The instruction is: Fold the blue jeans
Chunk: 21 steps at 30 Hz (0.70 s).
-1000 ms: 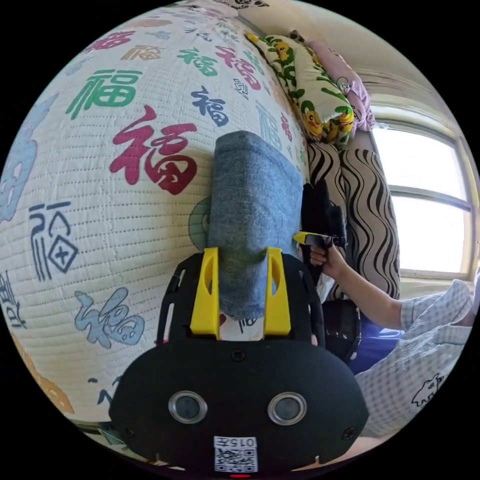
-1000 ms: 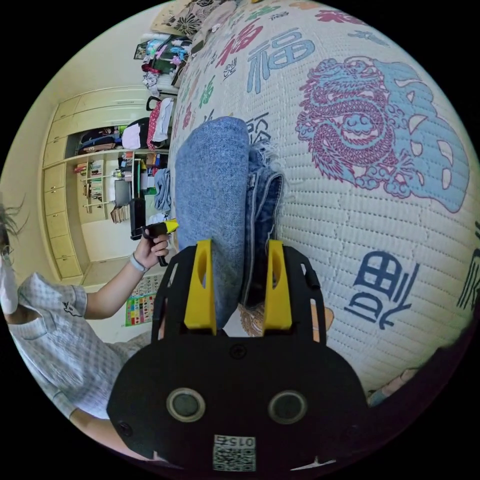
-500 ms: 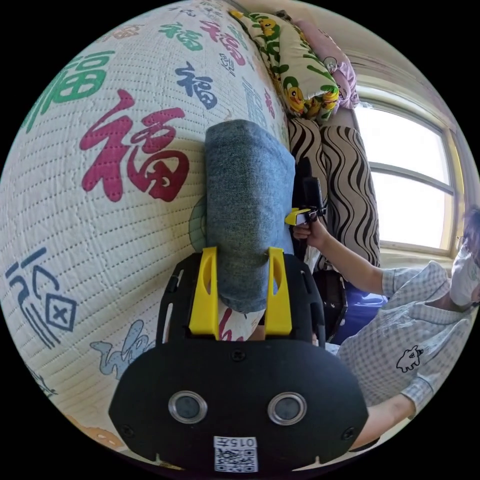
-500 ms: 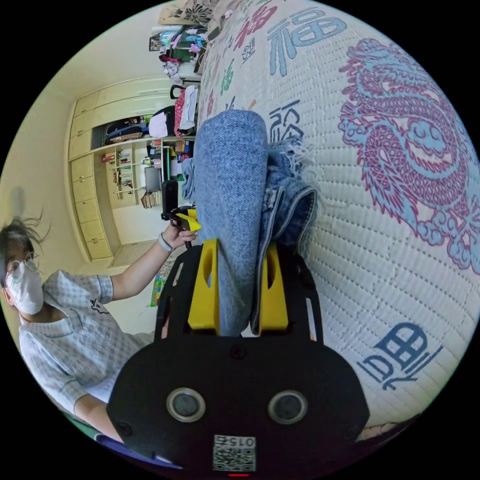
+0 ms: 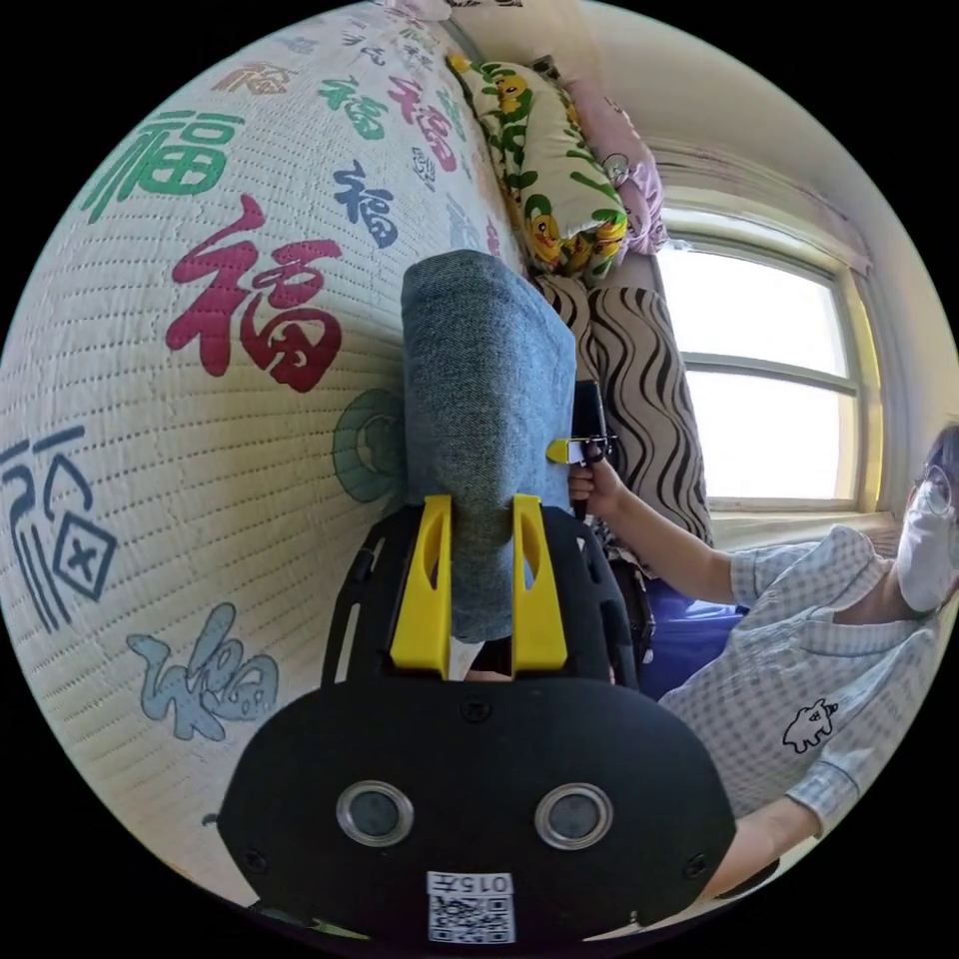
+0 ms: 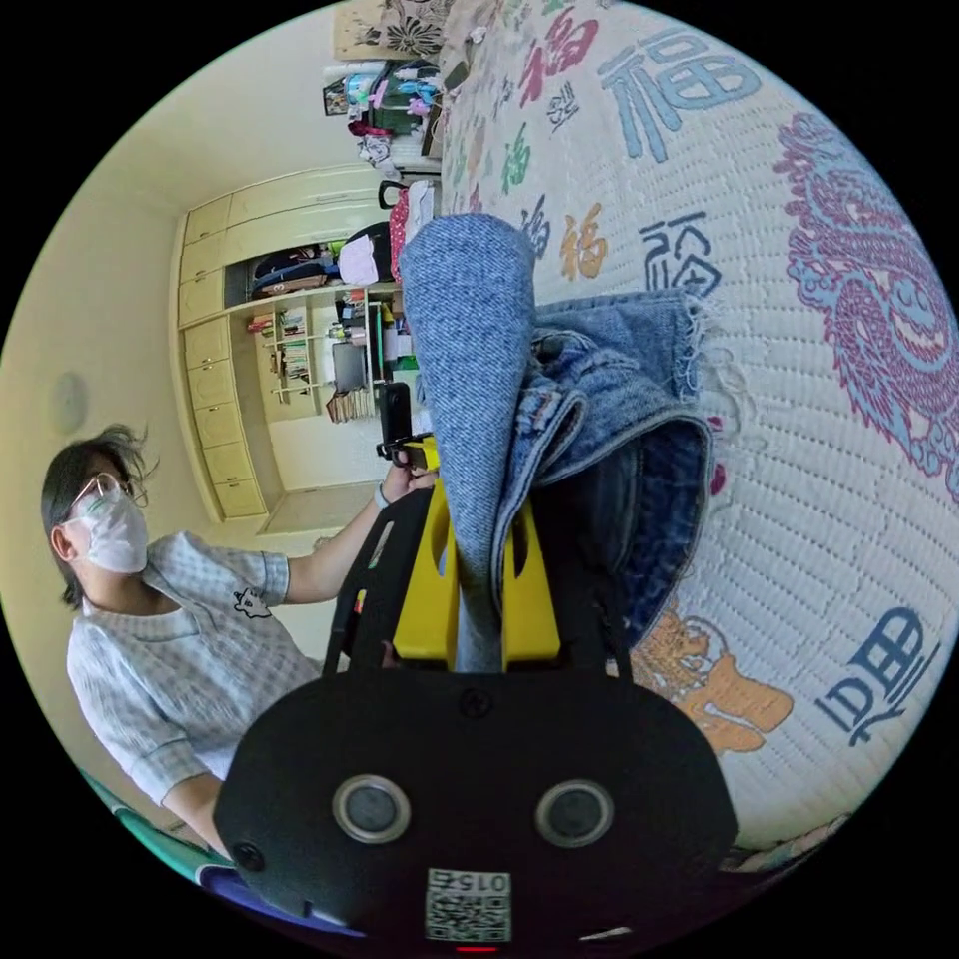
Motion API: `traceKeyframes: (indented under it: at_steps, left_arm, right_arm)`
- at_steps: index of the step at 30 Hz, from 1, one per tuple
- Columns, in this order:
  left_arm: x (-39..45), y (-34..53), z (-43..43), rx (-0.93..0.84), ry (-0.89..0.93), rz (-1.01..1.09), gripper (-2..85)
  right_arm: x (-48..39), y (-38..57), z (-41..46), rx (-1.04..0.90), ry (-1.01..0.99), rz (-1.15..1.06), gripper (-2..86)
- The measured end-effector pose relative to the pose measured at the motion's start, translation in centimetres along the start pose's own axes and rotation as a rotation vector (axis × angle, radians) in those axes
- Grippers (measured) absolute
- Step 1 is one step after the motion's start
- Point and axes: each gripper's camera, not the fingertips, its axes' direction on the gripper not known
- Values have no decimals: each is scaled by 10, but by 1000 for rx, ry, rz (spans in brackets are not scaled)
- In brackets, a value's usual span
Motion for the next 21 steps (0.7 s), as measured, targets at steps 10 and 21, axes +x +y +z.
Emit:
traceKeyframes:
  at_steps: [10, 21]
  left_arm:
    - [-11, 69, -211, 171, 27, 32, 84]
    - [-19, 118, -545, 324, -196, -9, 85]
  right_arm:
    - [-51, -78, 158, -51, -85, -171, 66]
    - [-131, -247, 419, -121, -224, -246, 68]
